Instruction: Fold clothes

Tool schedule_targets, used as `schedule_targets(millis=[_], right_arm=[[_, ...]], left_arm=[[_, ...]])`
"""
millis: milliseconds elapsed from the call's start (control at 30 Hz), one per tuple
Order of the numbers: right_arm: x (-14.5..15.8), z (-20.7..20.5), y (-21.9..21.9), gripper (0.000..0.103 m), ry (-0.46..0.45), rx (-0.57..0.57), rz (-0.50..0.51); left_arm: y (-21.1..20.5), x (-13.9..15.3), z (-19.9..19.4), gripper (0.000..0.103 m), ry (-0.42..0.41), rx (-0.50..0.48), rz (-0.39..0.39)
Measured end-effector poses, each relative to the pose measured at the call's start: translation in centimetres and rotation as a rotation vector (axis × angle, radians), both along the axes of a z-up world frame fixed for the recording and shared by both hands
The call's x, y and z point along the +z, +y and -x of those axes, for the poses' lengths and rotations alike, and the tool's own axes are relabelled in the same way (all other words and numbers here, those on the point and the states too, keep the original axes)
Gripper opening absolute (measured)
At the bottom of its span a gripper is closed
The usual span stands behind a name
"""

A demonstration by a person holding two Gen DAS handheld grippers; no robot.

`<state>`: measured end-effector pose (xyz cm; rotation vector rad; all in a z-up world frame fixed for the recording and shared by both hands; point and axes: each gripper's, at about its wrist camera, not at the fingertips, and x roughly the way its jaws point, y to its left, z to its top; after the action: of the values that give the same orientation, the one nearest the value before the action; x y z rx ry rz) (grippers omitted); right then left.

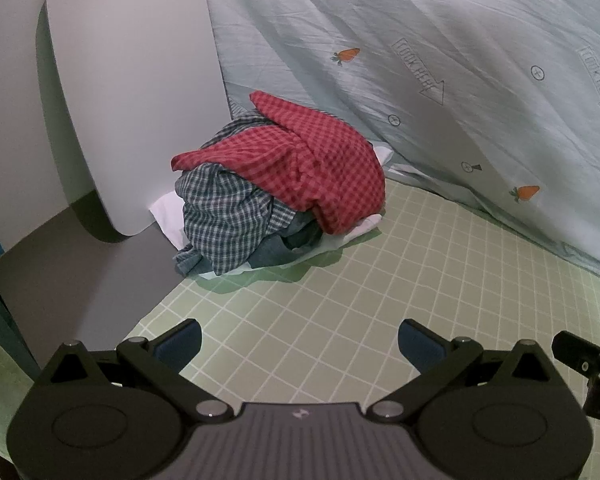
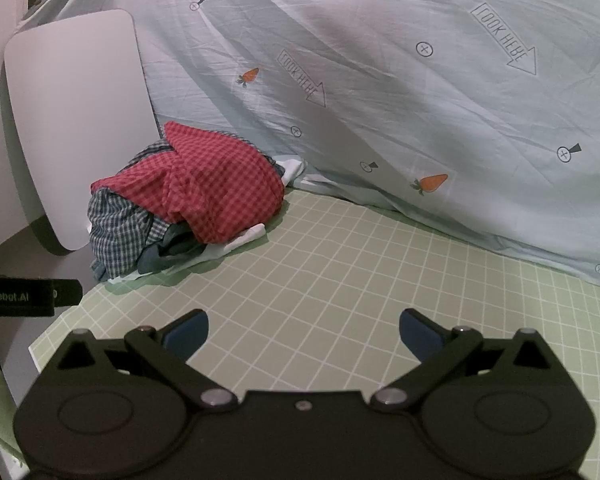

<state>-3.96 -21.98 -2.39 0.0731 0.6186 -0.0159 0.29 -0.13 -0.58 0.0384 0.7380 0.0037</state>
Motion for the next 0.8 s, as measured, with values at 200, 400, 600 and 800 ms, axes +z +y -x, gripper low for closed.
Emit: schedule_targets(millis=[200,400,600,800], right_arm=[[0.10,0.22,-0.25,0.103,-0.001,0.002,-0.005],[0.16,0.32,-0.31,0.103,0.000,0.004,-0.008],[0.14,0.41,-0.07,0.103,0.000,0.002,-0.007],[0.07,0.49,-0.08,0.103,0.001,-0.001,-0.008]], left_arm=[[-0.11,0.03,0.17,0.103,0.005,0.002,-0.004],[-0.17,-0.05,0.58,0.103,0.004,0.001,-0.007],[-0.37,-0.04,0.64,0.103,0.006,0.004,-0.008],[-0.31,-0.08,0.52,0.103,0.013,0.002,-0.006]])
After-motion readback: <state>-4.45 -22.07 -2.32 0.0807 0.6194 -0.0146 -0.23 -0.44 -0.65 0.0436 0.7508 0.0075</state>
